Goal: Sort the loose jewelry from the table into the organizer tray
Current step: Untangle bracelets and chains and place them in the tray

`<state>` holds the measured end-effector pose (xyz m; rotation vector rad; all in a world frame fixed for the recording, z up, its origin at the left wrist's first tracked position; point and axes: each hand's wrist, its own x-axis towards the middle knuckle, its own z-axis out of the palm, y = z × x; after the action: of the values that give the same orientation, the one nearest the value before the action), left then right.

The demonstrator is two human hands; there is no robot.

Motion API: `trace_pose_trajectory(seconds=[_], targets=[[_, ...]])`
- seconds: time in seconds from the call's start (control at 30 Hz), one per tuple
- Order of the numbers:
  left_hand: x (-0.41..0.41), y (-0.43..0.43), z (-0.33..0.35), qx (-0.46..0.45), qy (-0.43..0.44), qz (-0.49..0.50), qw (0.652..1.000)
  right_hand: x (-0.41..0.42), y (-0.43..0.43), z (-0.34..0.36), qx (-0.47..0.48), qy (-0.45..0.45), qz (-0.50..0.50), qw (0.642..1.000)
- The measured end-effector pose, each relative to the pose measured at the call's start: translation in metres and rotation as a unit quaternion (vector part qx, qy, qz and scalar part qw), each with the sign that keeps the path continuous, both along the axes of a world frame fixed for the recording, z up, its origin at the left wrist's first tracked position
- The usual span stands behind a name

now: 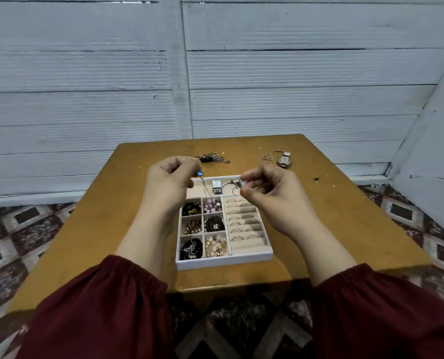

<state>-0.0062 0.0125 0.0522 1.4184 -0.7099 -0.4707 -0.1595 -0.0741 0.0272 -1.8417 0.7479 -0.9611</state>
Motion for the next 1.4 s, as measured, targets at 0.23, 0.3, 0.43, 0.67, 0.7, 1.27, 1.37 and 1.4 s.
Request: trace_pose_trajectory(seconds=[0.23,0.3,0.43,0.67,0.7,1.27,1.37,1.4], targets=[[-0.005,0.009,-0.008,0.005,0.009,0.007,1.000,-0.011,0.015,-0.011,0.014,0.012,0.010,1.000],[-0.008,0.011,-0.008,0.002,0.005,0.003,1.000,-0.016,0.018,-0.013,0.025,0.024,0.019,0.999],[-0.010,0.014,-0.011,-0.005,0.014,0.008,1.000,-0.022,0.018,-0.017,0.024,0.082,0.029,0.996],[-0.015,0.015,-0.014,-0.012,0.017,0.008,1.000,-0.026,0.021,-0.023,-0.013,0.171,0.044,0.984],[-0.015,0.015,-0.014,-0.014,0.020,0.008,1.000,-0.026,0.021,-0.024,-0.026,0.187,0.041,0.981],[-0.016,0.016,-0.016,-0.011,0.028,0.008,1.000,-0.021,0.021,-0.028,-0.173,0.314,0.050,0.932],[-0.016,0.016,-0.016,-0.011,0.025,0.009,1.000,-0.021,0.021,-0.029,-0.182,0.325,0.051,0.927],[-0.016,0.016,-0.016,-0.011,0.023,0.009,1.000,-0.020,0.021,-0.029,-0.183,0.328,0.050,0.926]])
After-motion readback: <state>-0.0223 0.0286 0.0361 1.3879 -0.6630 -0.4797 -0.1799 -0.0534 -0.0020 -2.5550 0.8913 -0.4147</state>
